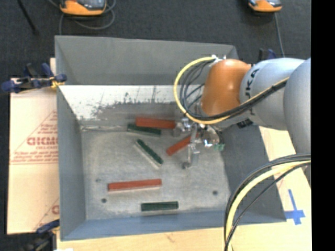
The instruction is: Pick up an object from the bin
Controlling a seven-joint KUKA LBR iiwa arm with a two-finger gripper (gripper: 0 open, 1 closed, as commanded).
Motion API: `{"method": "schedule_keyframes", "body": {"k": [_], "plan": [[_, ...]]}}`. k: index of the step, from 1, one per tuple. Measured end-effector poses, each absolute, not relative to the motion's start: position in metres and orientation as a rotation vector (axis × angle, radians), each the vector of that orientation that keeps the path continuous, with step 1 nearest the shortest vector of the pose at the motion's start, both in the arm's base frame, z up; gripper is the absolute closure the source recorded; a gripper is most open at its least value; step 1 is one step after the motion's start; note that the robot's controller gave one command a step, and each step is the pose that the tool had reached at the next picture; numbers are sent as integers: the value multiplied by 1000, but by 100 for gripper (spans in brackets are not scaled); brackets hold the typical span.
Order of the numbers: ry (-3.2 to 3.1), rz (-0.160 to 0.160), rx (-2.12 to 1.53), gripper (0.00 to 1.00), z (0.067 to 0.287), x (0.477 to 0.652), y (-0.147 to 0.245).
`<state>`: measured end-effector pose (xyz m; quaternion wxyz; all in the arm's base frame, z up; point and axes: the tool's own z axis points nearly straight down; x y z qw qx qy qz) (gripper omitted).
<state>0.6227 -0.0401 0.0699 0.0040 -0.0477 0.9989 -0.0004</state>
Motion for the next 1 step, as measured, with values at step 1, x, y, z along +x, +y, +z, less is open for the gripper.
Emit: {"method": "schedule_keyframes", "body": {"k": [1], "plan": [[3128,-1,-148,0,71,625,-40]]}}
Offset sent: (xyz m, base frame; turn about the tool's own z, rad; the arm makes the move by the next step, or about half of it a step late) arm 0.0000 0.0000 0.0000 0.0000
